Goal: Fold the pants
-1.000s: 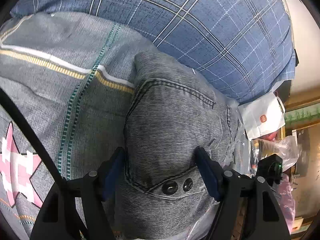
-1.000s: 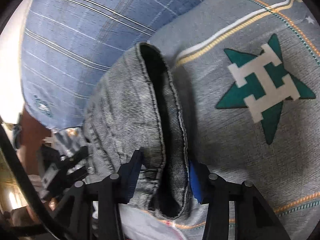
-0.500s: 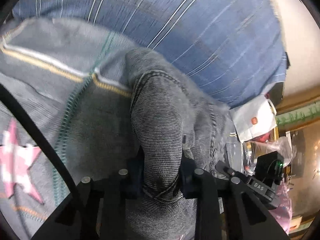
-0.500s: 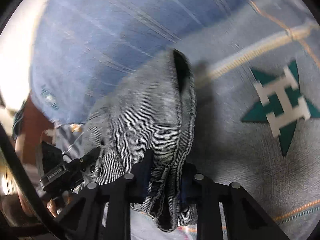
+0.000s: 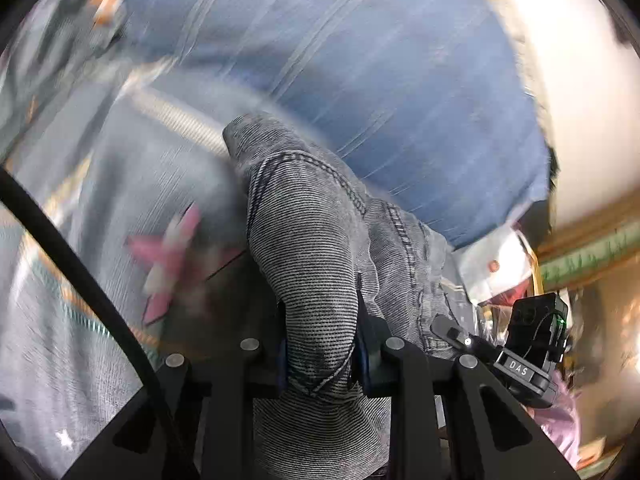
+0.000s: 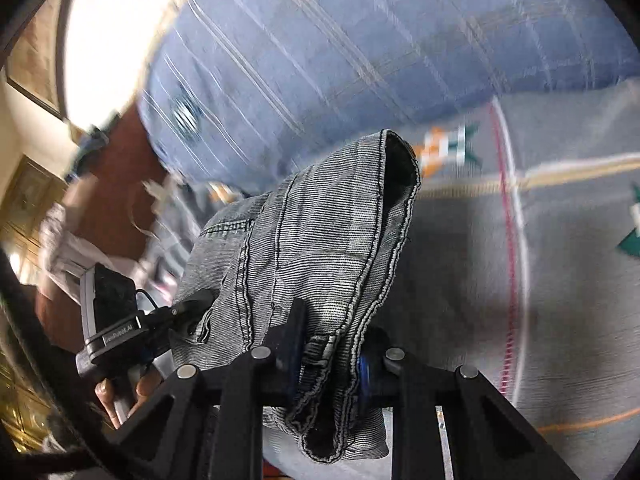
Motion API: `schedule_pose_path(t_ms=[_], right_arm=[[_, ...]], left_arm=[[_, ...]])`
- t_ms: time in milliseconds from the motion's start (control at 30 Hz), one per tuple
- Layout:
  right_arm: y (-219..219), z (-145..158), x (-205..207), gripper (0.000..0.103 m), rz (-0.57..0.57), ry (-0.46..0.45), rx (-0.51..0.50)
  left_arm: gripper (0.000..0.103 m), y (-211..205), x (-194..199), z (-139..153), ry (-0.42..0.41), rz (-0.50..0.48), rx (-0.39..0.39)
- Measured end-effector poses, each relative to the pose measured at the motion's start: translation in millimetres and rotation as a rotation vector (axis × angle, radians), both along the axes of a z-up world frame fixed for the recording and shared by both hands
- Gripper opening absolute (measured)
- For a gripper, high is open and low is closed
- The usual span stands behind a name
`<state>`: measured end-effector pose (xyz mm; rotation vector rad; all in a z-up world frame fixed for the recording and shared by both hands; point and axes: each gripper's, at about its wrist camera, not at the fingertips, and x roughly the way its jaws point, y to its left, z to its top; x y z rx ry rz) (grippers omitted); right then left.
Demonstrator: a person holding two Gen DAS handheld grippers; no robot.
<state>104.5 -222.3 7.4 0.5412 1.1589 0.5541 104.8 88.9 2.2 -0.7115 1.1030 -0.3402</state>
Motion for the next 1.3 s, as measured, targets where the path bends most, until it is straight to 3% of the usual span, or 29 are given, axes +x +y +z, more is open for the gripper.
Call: schedule_pose_path(t_ms=[67, 100, 133, 200, 333, 500, 700, 800, 867, 933, 1067, 1133, 1233, 1300], right_arm=[[15, -31, 4, 0.023, 0.020, 0.082, -0.067], [19, -43, 5, 0.023, 0.023, 0.111, -0.094], [19, -50, 5, 0.023, 0.018, 0.126, -0.097], [17, -47, 4, 0.023, 0.014, 0.117, -0.081], [21, -50, 2, 0.027, 0.007, 0.096, -0.119], [23, -50, -4, 0.032, -0.020, 0.042, -0.151], [18, -36, -18, 0.029, -0.045, -0.008, -0.140], [21, -44, -18, 0.030, -0.046, 0.014, -0.168], [20, -50, -17, 0.036, -0.047, 0.023, -0.149], [16, -53, -15, 0.048, -0.063, 0.042, -0.131], [9, -54, -14, 0.052, -0.066, 0.055, -0.116], [6, -51, -18, 0.064, -0.068, 0.060, -0.127], [-3, -48, -32, 0.069, -0.099, 0.064, -0.097], [-6, -50, -40, 0.069, -0.110, 0.072, -0.047]], left_arm=[[0.029, 5, -1, -38, 0.042, 0.003, 0.032], [0.031, 9, -3, -49, 0.066, 0.028, 0.008], [0.031, 15, -5, -57, 0.084, 0.059, -0.069], [0.032, 18, -2, -54, 0.092, 0.054, -0.090], [0.037, 10, 1, -50, 0.052, 0.024, 0.016], [0.039, 11, 3, -56, 0.065, 0.038, -0.028], [0.035, 3, -11, -24, -0.034, 0.010, 0.050], [0.040, 4, -2, -40, 0.027, 0.021, 0.065], [0.049, 10, 2, -51, 0.070, 0.049, 0.021], [0.049, 14, 5, -51, 0.081, 0.056, -0.005], [0.055, 7, 5, -46, 0.072, 0.047, 0.065], [0.057, 7, -2, -42, 0.091, 0.041, 0.080], [0.068, 10, -15, -33, 0.081, 0.026, 0.081], [0.070, 10, -24, -36, 0.080, 0.024, 0.071]])
